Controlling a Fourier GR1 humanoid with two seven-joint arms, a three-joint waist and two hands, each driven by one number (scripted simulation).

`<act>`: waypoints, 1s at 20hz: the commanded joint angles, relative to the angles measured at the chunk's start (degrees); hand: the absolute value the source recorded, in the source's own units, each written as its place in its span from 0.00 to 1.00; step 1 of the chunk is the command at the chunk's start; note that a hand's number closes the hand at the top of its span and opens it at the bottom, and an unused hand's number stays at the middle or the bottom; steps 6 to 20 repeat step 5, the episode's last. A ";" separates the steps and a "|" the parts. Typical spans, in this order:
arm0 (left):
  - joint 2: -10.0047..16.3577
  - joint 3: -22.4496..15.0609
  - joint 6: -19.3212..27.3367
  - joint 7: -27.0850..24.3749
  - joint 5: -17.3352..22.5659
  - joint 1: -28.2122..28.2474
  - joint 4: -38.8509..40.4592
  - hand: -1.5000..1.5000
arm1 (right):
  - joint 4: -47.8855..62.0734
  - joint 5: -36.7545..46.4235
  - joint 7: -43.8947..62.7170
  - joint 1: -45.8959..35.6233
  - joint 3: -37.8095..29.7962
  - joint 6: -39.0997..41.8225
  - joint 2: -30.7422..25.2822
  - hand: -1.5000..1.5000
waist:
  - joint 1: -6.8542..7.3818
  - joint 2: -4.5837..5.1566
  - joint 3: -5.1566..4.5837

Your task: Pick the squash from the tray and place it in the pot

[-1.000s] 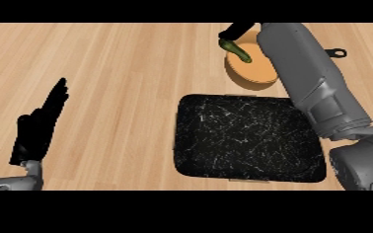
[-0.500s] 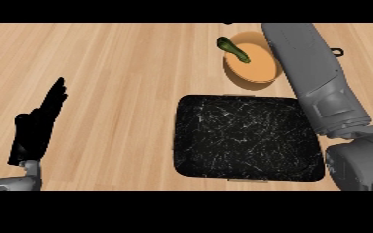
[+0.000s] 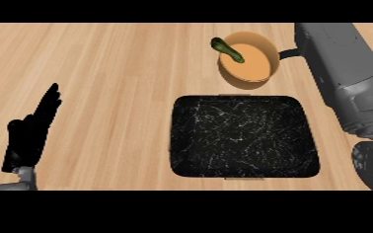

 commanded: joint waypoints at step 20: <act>0.14 0.78 -1.31 -0.75 -0.09 1.47 -0.58 0.50 | -1.07 -4.45 -4.31 7.00 -2.41 10.05 -6.79 0.00 | -1.09 -0.36 0.00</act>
